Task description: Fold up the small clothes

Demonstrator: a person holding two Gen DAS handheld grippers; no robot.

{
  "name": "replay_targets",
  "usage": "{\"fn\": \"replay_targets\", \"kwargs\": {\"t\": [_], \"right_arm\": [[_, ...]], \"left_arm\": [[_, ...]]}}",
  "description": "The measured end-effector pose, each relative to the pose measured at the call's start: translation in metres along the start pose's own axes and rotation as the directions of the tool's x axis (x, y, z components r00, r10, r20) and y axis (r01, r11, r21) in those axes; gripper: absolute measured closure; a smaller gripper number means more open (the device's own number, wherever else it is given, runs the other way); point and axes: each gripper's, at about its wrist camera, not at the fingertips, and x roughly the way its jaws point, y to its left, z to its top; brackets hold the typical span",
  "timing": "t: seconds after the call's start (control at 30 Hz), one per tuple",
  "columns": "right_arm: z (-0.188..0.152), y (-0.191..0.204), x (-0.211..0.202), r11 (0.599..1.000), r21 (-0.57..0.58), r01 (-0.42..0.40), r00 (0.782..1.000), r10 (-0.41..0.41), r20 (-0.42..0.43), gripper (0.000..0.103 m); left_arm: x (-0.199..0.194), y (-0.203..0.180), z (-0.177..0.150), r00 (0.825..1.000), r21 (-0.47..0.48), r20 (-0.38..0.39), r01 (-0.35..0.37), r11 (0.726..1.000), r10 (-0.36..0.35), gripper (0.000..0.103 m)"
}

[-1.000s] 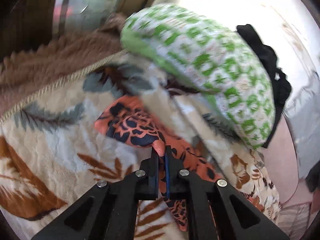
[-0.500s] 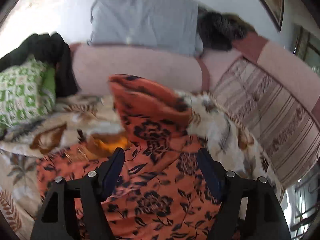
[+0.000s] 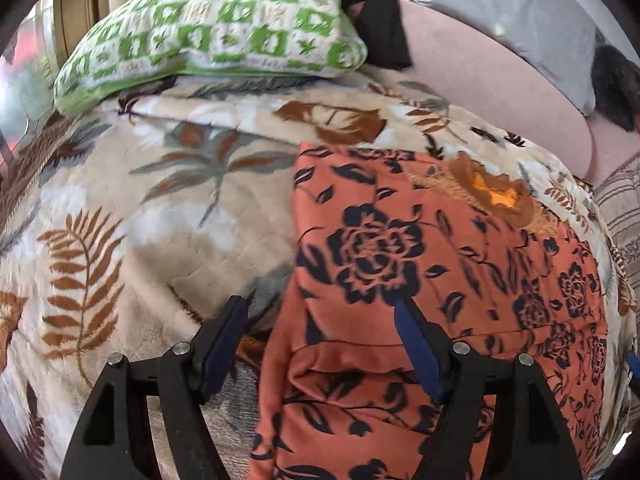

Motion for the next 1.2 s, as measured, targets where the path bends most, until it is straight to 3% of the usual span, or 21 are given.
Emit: {"fn": "replay_targets", "kwargs": {"t": [0.07,0.13,0.27,0.3,0.33,0.37,0.4,0.43,0.5,0.6,0.67,0.7,0.73,0.77,0.8,0.87,0.9,0.97,1.03,1.1,1.2], "right_arm": [[0.033,0.000,0.021,0.999,0.040,-0.012,0.999,0.013,-0.029,0.009],[0.058,-0.004,0.049,0.995,0.038,0.089,0.994,-0.087,-0.071,0.010],[0.071,-0.020,0.101,0.963,-0.015,0.267,0.944,-0.265,-0.199,0.012],[0.069,-0.023,0.109,0.950,-0.031,0.310,0.927,-0.309,-0.213,0.019],[0.067,-0.023,0.117,0.942,-0.051,0.332,0.914,-0.335,-0.231,0.035],[0.064,-0.021,0.122,0.932,-0.090,0.350,0.900,-0.361,-0.243,0.044],[0.061,-0.013,0.128,0.905,-0.160,0.394,0.873,-0.423,-0.243,0.066],[0.059,-0.006,0.132,0.879,-0.219,0.423,0.850,-0.469,-0.241,0.076],[0.055,0.012,0.133,0.830,-0.312,0.463,0.819,-0.535,-0.207,0.085],[0.046,0.054,0.115,0.707,-0.474,0.525,0.791,-0.611,-0.036,0.087],[0.035,0.051,0.111,0.683,-0.473,0.557,0.771,-0.637,-0.012,0.087],[0.031,0.042,0.117,0.667,-0.461,0.585,0.746,-0.665,-0.014,0.087],[0.027,0.029,0.125,0.659,-0.444,0.608,0.722,-0.691,-0.037,0.081],[0.025,0.014,0.132,0.678,-0.429,0.597,0.717,-0.690,-0.092,0.077],[0.027,0.010,0.126,0.710,-0.402,0.578,0.748,-0.658,-0.086,0.076],[0.038,0.012,0.107,0.764,-0.341,0.548,0.797,-0.600,-0.064,0.043],[0.044,0.015,0.096,0.773,-0.309,0.553,0.808,-0.589,-0.027,0.021],[0.059,0.026,0.078,0.780,-0.270,0.565,0.818,-0.573,0.055,0.021],[0.072,0.036,0.073,0.840,-0.248,0.483,0.873,-0.483,0.062,0.021],[0.084,0.038,0.084,0.906,-0.228,0.355,0.931,-0.365,0.000,0.021],[0.098,0.021,0.118,0.961,-0.138,0.238,0.963,-0.252,-0.093,0.021]], "left_arm": [[0.009,0.007,-0.006,1.000,-0.013,0.001,-0.002,1.000,0.002,0.027],[0.014,0.008,-0.011,1.000,-0.005,0.017,-0.004,1.000,0.004,0.027],[0.015,0.003,-0.021,0.997,0.060,0.076,-0.030,0.998,0.025,0.024],[0.016,0.001,-0.021,0.997,0.068,0.077,-0.037,0.997,0.032,0.023],[0.014,0.001,-0.021,0.997,0.070,0.074,-0.041,0.997,0.036,0.022],[0.016,0.000,-0.020,0.997,0.067,0.070,-0.039,0.997,0.034,0.020],[0.016,0.002,-0.019,0.997,0.062,0.067,-0.035,0.997,0.031,0.019],[0.017,0.002,-0.019,0.997,0.061,0.065,-0.035,0.998,0.031,0.019],[0.017,0.001,-0.019,0.997,0.066,0.067,-0.037,0.997,0.033,0.019],[0.018,0.001,-0.020,0.997,0.066,0.067,-0.038,0.997,0.034,0.019],[0.018,-0.002,-0.020,0.997,0.075,0.068,-0.049,0.996,0.044,0.018],[0.019,-0.002,-0.020,0.996,0.078,0.069,-0.053,0.996,0.048,0.018],[0.019,-0.002,-0.020,0.996,0.079,0.070,-0.054,0.995,0.048,0.018],[0.018,-0.002,-0.021,0.997,0.077,0.070,-0.050,0.996,0.045,0.018],[0.018,-0.001,-0.021,0.997,0.074,0.070,-0.045,0.996,0.040,0.018],[0.019,-0.002,-0.020,0.997,0.076,0.066,-0.049,0.996,0.044,0.016],[0.020,-0.003,-0.020,0.997,0.081,0.065,-0.056,0.995,0.051,0.015],[0.021,-0.005,-0.020,0.996,0.087,0.065,-0.067,0.994,0.061,0.015],[0.021,-0.004,-0.020,0.996,0.083,0.065,-0.061,0.995,0.056,0.015],[0.021,-0.003,-0.020,0.996,0.083,0.064,-0.060,0.995,0.055,0.014],[0.021,-0.003,-0.019,0.996,0.085,0.065,-0.061,0.995,0.056,0.014]]}}
